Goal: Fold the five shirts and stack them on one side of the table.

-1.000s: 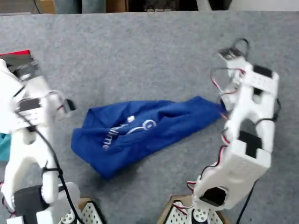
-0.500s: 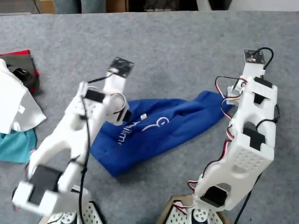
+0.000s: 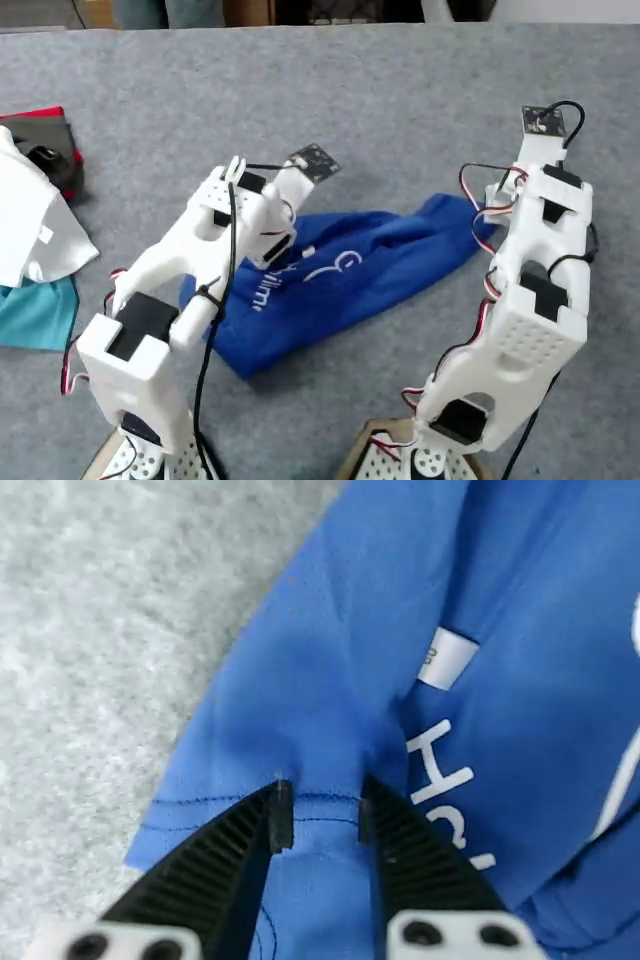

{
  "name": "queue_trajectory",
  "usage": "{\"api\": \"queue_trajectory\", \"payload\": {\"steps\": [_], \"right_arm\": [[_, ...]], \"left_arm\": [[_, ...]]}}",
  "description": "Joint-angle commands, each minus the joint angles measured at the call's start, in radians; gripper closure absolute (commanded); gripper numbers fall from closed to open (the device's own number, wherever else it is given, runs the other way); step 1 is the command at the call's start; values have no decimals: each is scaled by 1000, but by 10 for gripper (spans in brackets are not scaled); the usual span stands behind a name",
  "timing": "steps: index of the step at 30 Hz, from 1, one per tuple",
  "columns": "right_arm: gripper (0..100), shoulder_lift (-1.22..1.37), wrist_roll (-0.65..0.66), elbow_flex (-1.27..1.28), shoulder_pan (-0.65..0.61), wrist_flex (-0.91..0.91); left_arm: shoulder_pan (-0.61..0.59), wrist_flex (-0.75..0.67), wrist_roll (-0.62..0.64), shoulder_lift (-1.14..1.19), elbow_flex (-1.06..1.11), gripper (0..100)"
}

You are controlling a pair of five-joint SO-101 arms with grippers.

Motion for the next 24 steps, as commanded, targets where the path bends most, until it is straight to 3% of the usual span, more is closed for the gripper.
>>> {"api": "queue_trajectory", "payload": {"steps": [1,8,13,15,20,24], "right_arm": [[984,-7,-9,1,-17,-18],[984,-5,-11,1,-17,-18],[984,-5,-11,1,-17,-18],[984,-5,-9,1,-17,-20],[984,-5,-9,1,-17,-20],[984,-5,-9,1,-18,-20]], "left_arm": [[7,-21,-15,-3,-54,970],[-50,-213,-3,-5,-61,973],[-68,-284,198,8,-101,973],[-62,-204,152,8,-130,973],[-15,167,-71,3,-234,964],[19,183,-72,3,-162,939]]}}
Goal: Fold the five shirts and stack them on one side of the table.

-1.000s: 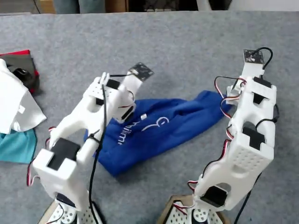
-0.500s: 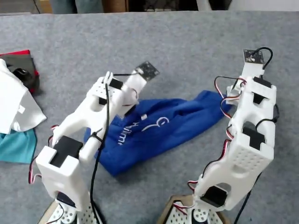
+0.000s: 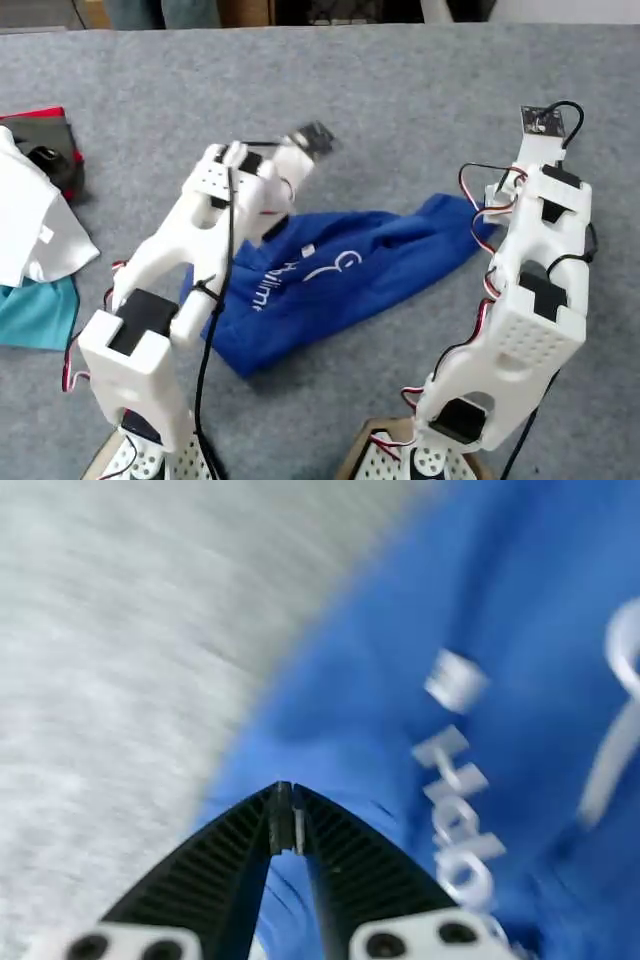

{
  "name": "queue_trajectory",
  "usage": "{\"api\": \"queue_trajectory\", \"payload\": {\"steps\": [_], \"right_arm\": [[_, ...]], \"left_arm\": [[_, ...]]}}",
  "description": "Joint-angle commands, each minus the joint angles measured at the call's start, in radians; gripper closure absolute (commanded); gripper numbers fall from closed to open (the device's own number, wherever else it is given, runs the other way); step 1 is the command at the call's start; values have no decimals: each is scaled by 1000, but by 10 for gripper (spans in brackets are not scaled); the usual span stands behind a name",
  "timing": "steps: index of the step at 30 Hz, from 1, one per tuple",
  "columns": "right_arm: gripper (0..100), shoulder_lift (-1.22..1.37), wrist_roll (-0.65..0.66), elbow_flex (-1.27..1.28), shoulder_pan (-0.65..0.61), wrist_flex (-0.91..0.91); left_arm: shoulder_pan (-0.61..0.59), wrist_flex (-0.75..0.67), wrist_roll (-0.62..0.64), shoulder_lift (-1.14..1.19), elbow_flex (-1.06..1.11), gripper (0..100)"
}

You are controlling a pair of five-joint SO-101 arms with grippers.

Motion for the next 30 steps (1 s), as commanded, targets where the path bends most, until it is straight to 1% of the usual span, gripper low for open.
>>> {"api": "queue_trajectory", "payload": {"steps": [1,6,9,12,15,16,23,24,26,27,30], "right_arm": [[984,-5,-9,1,-18,-20],[984,-5,-9,1,-18,-20],[984,-5,-9,1,-18,-20],[984,-5,-9,1,-18,-20],[984,-5,-9,1,-18,-20],[984,-5,-9,1,-18,-20],[984,-5,-9,1,-18,-20],[984,-5,-9,1,-18,-20],[984,-5,-9,2,-29,-20],[984,-5,-9,4,-37,-20],[984,-5,-9,5,-38,-20]], "left_arm": [[27,9,-2,-15,33,923],[25,-115,87,-17,117,859],[39,-117,109,-21,119,852],[81,-124,149,-15,128,852],[85,-117,150,-21,140,852],[81,-114,150,-28,142,852],[90,21,144,-112,130,852],[94,43,117,-126,137,852],[134,84,0,-150,166,852],[148,66,2,-157,179,852],[131,-63,92,-144,225,848]]}}
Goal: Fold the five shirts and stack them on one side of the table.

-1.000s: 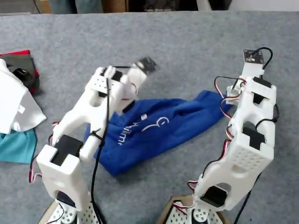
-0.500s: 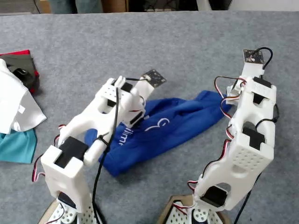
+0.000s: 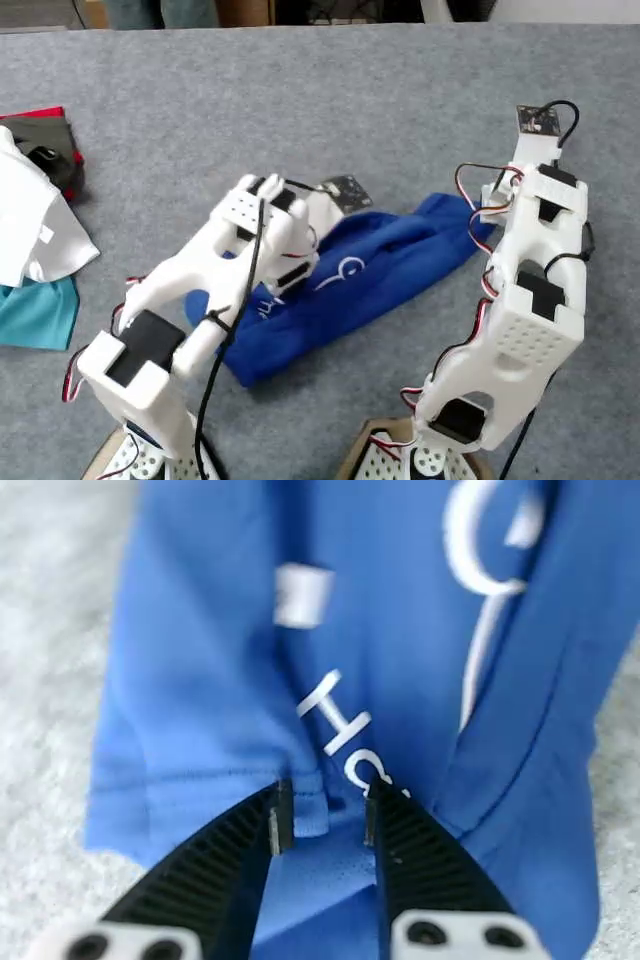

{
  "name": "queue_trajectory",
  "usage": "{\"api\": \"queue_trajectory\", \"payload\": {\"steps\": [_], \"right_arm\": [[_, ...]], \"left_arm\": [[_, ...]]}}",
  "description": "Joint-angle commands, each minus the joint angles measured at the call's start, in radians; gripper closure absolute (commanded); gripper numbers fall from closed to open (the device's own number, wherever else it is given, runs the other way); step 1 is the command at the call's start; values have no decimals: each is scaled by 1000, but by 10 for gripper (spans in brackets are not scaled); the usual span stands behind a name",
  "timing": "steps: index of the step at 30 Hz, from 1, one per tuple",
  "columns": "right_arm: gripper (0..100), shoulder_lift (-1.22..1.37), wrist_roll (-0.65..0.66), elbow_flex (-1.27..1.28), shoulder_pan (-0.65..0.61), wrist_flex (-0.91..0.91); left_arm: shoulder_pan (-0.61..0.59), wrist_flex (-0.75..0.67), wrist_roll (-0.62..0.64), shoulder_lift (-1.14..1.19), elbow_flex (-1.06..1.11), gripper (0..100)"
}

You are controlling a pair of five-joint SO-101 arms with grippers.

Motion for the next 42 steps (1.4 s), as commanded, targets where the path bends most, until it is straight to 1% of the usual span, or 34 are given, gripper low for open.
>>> {"api": "queue_trajectory", "payload": {"steps": [1,3,7,10,11,13,14,15,17,21,24,26,30,32,36,39,40,42], "right_arm": [[984,-5,-9,-2,-21,-18],[984,-5,-9,-2,-21,-18],[984,-5,-9,-2,-21,-18],[984,-5,-9,-2,-21,-18],[984,-5,-9,-2,-21,-18],[984,-5,-9,-2,-21,-18],[984,-5,-9,-2,-21,-18],[984,-5,-9,-2,-21,-18],[984,-5,-9,-2,-21,-18],[984,-5,-9,-2,-23,-18],[984,-5,-9,-2,-23,-18],[984,-5,-9,-2,-23,-18],[984,-5,-9,-2,-23,-18],[984,-5,-9,-2,-23,-18],[984,-5,-9,-4,-23,-18],[984,-5,-9,-5,-23,-18],[984,-5,-9,-5,-23,-18],[984,-5,-9,-5,-23,-18]], "left_arm": [[-7,-120,44,-21,39,848],[-28,-181,61,17,50,848],[-90,-245,140,114,15,852],[-140,-244,181,155,-53,863],[-156,-235,183,160,-74,891],[-180,-196,183,158,-130,976],[-189,-164,180,158,-160,971],[-197,-123,161,157,-197,954],[-200,-34,87,158,-280,970],[-200,110,-114,167,-403,969],[-209,150,-244,167,-443,967],[-229,118,-276,167,-472,969],[-286,-114,-278,242,-460,970],[-308,-189,-278,299,-476,970],[-317,-180,-278,387,-567,970],[-341,-89,-265,411,-716,968],[-351,-61,-232,414,-777,967],[-372,-29,-106,430,-885,966]]}}
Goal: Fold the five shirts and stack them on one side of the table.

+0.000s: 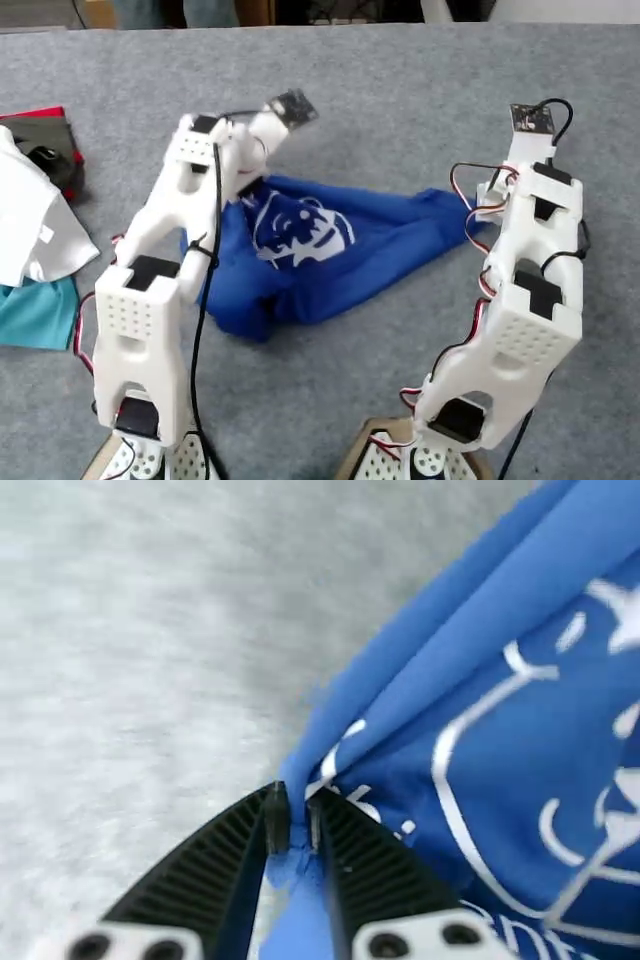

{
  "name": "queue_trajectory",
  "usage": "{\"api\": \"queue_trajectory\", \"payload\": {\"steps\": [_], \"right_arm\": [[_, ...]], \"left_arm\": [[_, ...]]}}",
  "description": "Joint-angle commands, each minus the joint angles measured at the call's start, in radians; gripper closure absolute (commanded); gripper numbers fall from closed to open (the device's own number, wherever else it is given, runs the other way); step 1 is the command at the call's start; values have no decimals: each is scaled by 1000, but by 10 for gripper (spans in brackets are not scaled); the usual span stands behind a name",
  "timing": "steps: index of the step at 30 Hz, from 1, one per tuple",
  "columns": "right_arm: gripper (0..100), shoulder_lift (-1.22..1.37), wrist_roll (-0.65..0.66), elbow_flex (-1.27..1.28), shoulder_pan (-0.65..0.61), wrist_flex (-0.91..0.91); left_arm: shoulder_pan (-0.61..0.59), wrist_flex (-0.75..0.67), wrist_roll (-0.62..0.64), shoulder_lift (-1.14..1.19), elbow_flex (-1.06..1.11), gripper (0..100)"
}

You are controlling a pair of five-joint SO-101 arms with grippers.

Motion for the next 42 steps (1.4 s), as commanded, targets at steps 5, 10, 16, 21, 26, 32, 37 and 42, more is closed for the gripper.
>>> {"api": "queue_trajectory", "payload": {"steps": [5,10,16,21,26,32,37,42], "right_arm": [[984,-5,-8,-5,-9,-15],[984,-5,-8,-5,-9,-15],[984,-5,-8,-5,-9,-15],[984,-5,-8,-5,-9,-15],[984,-5,-8,-5,-9,-15],[984,-5,-8,-5,-8,-15],[984,-5,-8,-5,-8,-15],[984,-5,-8,-7,-6,-15]], "left_arm": [[-108,224,413,46,-395,688],[-124,379,486,84,-479,699],[-85,520,442,92,-412,768],[-8,445,453,80,-125,964],[96,402,450,-5,186,971],[154,239,450,-350,673,971],[274,219,450,-818,998,971],[481,365,373,-1099,1127,952]]}}
